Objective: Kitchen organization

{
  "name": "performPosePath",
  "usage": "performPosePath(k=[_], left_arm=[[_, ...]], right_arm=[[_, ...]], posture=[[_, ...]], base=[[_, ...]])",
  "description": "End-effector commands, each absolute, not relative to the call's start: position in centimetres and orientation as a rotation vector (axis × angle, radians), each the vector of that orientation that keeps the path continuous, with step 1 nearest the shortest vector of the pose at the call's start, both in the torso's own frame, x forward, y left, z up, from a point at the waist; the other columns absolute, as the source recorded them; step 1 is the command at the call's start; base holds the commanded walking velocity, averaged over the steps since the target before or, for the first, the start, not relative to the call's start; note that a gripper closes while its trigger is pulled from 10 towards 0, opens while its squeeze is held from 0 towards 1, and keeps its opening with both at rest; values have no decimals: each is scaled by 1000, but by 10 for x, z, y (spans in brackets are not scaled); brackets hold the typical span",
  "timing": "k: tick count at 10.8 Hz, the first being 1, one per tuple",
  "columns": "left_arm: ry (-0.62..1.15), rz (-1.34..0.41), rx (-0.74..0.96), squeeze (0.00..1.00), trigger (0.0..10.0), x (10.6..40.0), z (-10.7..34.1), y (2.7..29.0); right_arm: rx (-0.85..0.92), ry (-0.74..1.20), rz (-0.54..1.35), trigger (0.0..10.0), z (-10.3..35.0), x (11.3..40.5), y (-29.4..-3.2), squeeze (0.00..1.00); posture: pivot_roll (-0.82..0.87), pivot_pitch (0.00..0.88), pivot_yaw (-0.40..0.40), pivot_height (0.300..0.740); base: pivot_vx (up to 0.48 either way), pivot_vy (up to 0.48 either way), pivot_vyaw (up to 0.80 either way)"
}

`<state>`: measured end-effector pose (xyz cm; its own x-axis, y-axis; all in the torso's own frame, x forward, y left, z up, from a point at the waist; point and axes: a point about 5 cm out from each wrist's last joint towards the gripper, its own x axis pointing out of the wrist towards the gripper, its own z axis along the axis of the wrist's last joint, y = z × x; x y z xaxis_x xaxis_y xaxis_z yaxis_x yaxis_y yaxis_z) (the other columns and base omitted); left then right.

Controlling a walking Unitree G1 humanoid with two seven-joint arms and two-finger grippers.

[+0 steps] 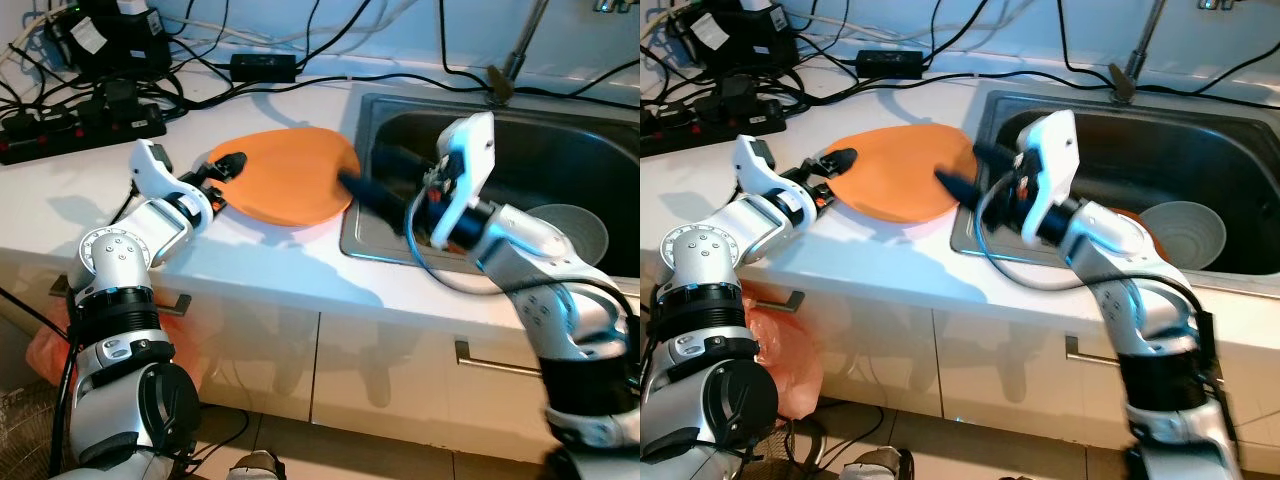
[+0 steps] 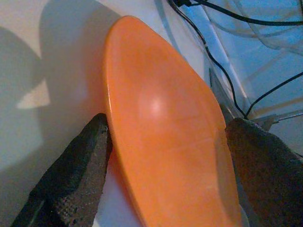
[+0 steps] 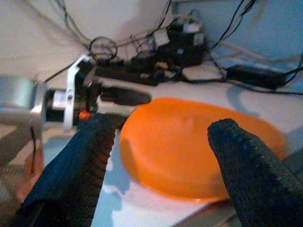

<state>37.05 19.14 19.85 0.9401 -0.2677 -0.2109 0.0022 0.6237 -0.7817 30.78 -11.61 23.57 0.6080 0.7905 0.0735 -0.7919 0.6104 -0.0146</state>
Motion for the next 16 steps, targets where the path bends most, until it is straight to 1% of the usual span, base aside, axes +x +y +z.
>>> performPosePath(k=[1, 2, 3, 4, 9, 11, 16], left_arm=[[464, -121, -902, 0, 4745, 365, 171, 186], [463, -116, -915, 0, 2980, 365, 171, 186], [461, -115, -920, 0, 1686, 365, 172, 186], [460, -116, -924, 0, 39, 365, 172, 186], [446, -114, -932, 0, 0, 365, 175, 188], [431, -102, -933, 0, 0, 366, 178, 193], [419, -90, -936, 0, 0, 366, 178, 195]], right_arm=[[-14, -40, 948, 10000, 231, 303, -115, 0], [-42, 17, 930, 10000, 224, 304, -119, 0], [-68, 51, 917, 10000, 220, 306, -122, 0], [-89, 85, 904, 10000, 215, 306, -124, 0], [-201, 160, 848, 10000, 198, 311, -130, 0], [-271, 199, 829, 10000, 184, 310, -130, 0], [-291, 193, 823, 10000, 182, 312, -131, 0]], posture=[[143, 78, 6, 740], [140, 78, 6, 740], [140, 78, 6, 740], [139, 79, 6, 740], [145, 81, 3, 740], [146, 81, 3, 740], [145, 77, 4, 740]], base=[[0, 0, 0], [0, 0, 0], [0, 0, 0], [0, 0, 0], [0, 0, 0], [0, 0, 0], [0, 0, 0]])
